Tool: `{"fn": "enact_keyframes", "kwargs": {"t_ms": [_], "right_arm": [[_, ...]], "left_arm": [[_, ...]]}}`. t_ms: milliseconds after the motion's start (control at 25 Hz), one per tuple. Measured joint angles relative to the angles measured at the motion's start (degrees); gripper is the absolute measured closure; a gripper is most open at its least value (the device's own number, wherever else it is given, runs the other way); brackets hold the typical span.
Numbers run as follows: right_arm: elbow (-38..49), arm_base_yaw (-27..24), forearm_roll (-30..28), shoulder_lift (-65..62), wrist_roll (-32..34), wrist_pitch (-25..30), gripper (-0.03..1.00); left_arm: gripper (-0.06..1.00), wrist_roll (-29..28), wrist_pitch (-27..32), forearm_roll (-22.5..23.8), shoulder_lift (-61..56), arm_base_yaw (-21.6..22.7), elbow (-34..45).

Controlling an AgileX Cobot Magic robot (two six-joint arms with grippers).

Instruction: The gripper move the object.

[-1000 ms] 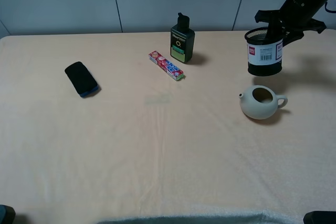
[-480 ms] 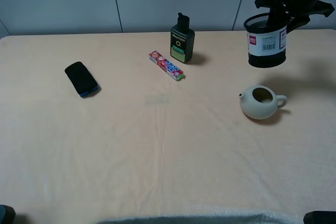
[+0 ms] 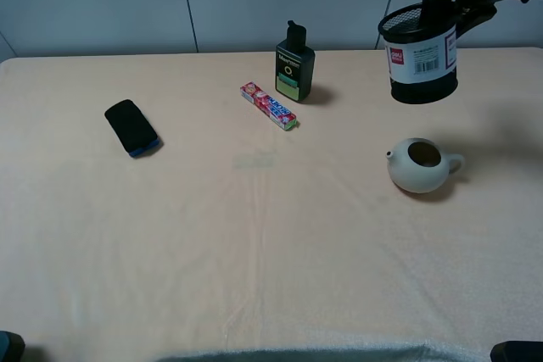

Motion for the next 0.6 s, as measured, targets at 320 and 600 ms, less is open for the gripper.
{"fn": "enact_keyframes", "kwargs": {"t_ms": [320,600], "right_arm": [[0.0,6.7,-1.6,-1.6,2.6,1.2,0.74],[0.0,13.2,-2.0,-2.3,4.7,1.2,0.74]], "left_arm": [[-0.05,0.0,0.0,0.0,0.0,0.0,0.0],[-0.05,0.0,0.0,0.0,0.0,0.0,0.0]]}}
